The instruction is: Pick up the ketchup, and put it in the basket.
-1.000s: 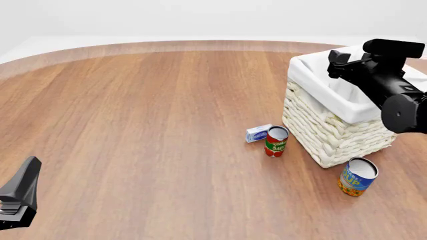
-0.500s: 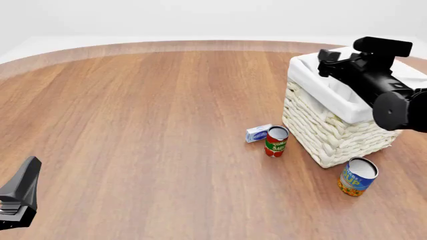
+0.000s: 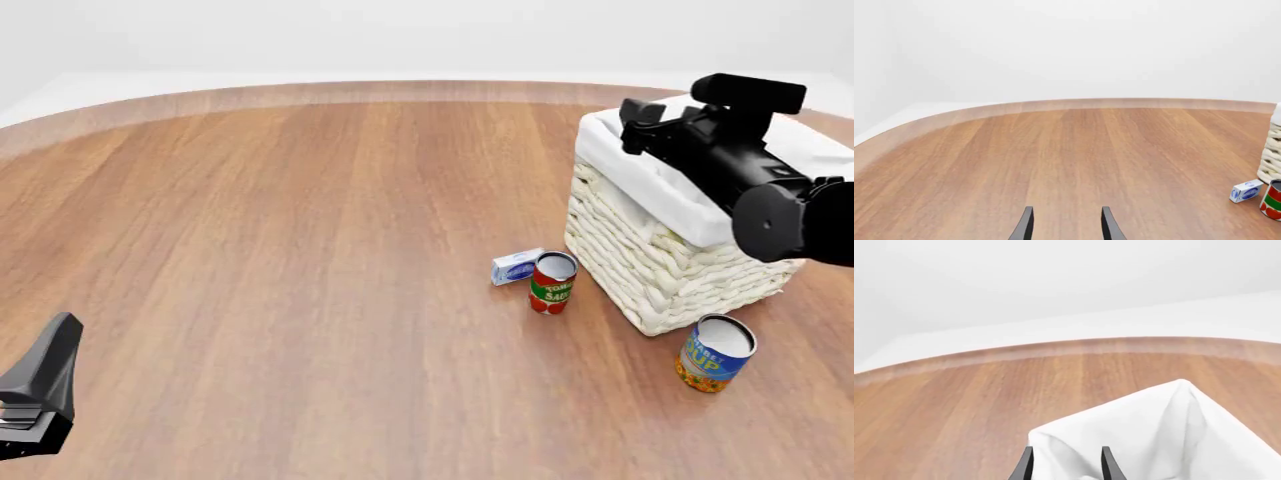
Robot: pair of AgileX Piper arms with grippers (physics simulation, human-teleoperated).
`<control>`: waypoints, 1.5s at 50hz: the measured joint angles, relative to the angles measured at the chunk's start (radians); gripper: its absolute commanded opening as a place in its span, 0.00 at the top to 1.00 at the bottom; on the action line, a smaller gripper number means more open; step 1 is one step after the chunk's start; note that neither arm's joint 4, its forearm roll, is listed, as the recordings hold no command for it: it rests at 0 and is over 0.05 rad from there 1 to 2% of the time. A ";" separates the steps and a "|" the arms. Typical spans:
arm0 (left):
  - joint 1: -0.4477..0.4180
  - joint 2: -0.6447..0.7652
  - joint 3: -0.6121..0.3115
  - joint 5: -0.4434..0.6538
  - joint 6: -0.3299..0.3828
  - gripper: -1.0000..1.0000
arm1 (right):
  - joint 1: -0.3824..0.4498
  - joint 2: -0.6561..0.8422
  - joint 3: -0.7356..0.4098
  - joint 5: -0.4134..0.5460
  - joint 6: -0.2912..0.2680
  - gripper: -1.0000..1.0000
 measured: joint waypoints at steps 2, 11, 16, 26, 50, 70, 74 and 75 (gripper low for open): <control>0.000 0.000 0.000 0.000 0.000 0.00 | 0.002 0.000 0.000 0.000 0.001 0.00; 0.000 0.000 0.000 0.000 0.000 0.00 | 0.016 0.003 -0.002 0.000 0.008 0.00; 0.000 0.000 0.000 0.000 0.000 0.00 | 0.027 0.003 -0.003 0.000 0.010 0.00; 0.000 0.000 0.000 0.000 0.000 0.00 | 0.046 -0.004 -0.003 0.002 0.013 0.00; 0.000 0.000 0.000 0.000 0.000 0.00 | 0.093 -0.020 0.005 -0.001 0.017 0.00; 0.000 0.000 0.000 0.000 0.000 0.00 | 0.155 -0.014 0.012 -0.013 0.008 0.00; 0.000 0.000 0.000 0.000 0.000 0.00 | 0.169 -0.012 0.012 -0.015 0.006 0.00; 0.000 0.000 0.000 0.000 0.000 0.00 | 0.172 -0.011 0.012 -0.016 0.006 0.00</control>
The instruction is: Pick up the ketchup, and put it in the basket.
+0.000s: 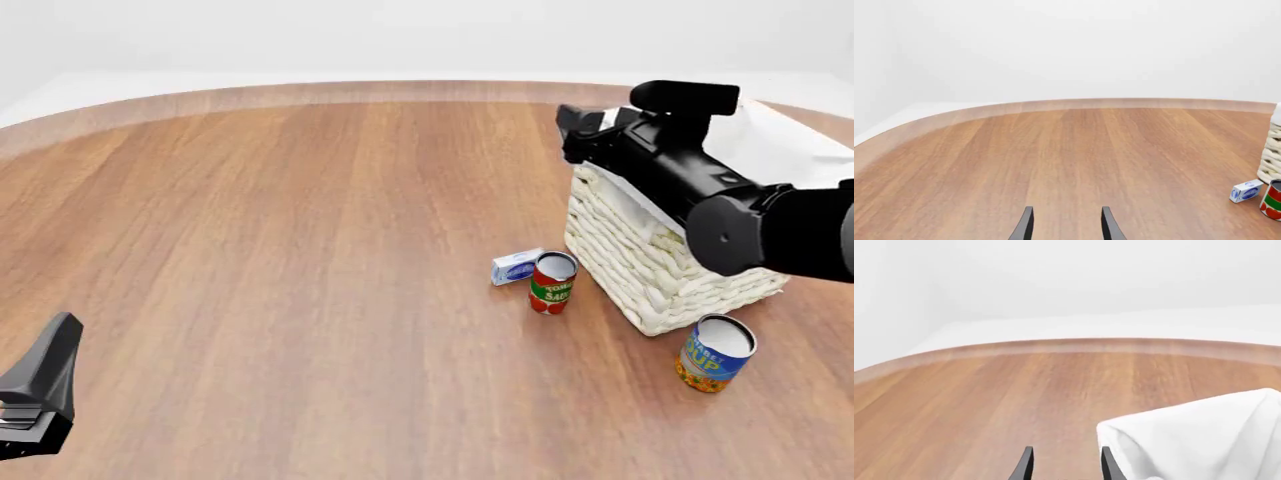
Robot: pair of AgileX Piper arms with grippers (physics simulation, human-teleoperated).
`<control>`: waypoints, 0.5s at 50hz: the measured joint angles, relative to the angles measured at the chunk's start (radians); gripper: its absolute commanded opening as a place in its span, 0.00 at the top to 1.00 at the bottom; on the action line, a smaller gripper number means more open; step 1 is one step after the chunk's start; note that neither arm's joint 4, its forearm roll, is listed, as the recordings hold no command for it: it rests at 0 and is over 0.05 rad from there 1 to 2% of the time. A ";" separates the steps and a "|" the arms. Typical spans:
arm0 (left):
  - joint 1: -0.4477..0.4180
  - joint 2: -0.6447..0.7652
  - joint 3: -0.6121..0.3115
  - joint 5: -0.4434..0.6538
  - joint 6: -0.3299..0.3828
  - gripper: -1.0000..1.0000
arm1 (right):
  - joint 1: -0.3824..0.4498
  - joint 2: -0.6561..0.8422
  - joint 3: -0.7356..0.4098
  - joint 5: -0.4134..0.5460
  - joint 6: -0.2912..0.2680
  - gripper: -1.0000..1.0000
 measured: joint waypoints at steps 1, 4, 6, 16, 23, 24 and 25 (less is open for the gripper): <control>0.000 0.000 0.000 0.000 0.000 0.00 | 0.004 0.001 0.000 -0.001 0.000 0.00; 0.000 0.000 0.000 0.000 0.000 0.00 | 0.018 0.003 -0.001 -0.002 -0.001 0.00; 0.000 0.000 0.000 0.000 0.000 0.00 | 0.028 0.004 -0.002 -0.003 -0.003 0.00; 0.000 0.000 0.000 0.000 0.000 0.00 | 0.084 0.017 -0.009 -0.006 -0.012 0.00; 0.000 0.000 0.000 0.000 0.000 0.00 | 0.138 0.023 -0.015 -0.009 -0.017 0.00; 0.000 0.000 0.000 0.000 0.000 0.00 | 0.147 0.023 -0.016 -0.009 -0.018 0.00; 0.000 0.000 0.000 0.000 0.000 0.00 | 0.158 0.024 -0.016 -0.010 -0.019 0.00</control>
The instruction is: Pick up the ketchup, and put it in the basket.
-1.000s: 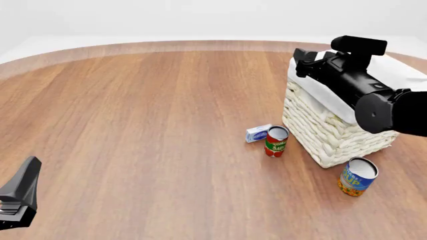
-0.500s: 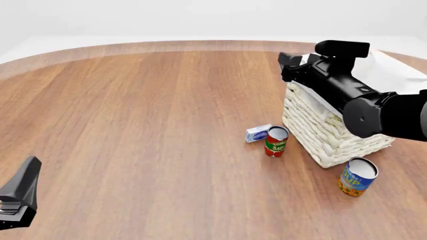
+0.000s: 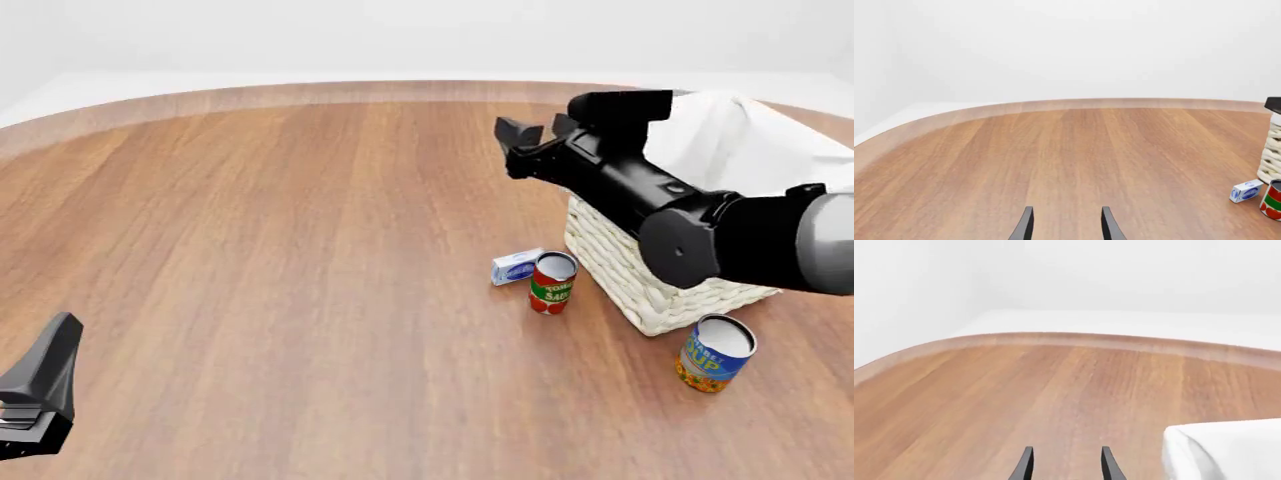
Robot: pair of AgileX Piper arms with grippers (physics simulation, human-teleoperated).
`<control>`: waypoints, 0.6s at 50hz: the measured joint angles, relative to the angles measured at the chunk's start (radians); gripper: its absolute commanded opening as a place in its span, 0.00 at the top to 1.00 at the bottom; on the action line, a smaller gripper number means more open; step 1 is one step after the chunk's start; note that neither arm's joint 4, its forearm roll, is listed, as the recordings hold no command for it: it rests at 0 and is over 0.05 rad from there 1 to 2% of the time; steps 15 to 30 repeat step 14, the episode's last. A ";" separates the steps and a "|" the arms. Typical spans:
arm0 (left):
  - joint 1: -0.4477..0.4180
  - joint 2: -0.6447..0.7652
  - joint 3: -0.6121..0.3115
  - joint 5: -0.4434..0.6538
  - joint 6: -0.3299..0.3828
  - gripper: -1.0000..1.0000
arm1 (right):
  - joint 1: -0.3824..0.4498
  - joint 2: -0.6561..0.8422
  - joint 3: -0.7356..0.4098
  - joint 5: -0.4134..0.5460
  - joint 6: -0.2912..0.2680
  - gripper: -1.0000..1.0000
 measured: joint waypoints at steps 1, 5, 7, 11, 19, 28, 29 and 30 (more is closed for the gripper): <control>0.000 0.000 0.000 0.000 0.000 0.00 | 0.011 0.001 -0.001 -0.001 -0.001 0.00; 0.000 0.000 0.000 0.000 0.000 0.00 | 0.054 0.003 -0.003 -0.006 -0.003 0.00; 0.000 0.000 0.000 0.000 0.000 0.00 | 0.077 0.003 -0.003 -0.009 -0.003 0.00; 0.000 0.000 0.000 0.000 0.000 0.00 | 0.124 0.002 -0.001 -0.017 -0.004 0.00; 0.000 0.000 0.000 0.000 0.000 0.00 | 0.159 0.000 0.001 -0.022 -0.005 0.00; 0.000 0.000 0.000 0.000 0.000 0.00 | 0.159 0.000 0.001 -0.022 -0.005 0.00; 0.000 0.000 0.000 0.000 0.000 0.00 | 0.159 0.000 0.001 -0.022 -0.005 0.00; 0.000 0.000 0.000 0.000 0.000 0.00 | 0.159 0.000 0.001 -0.022 -0.005 0.00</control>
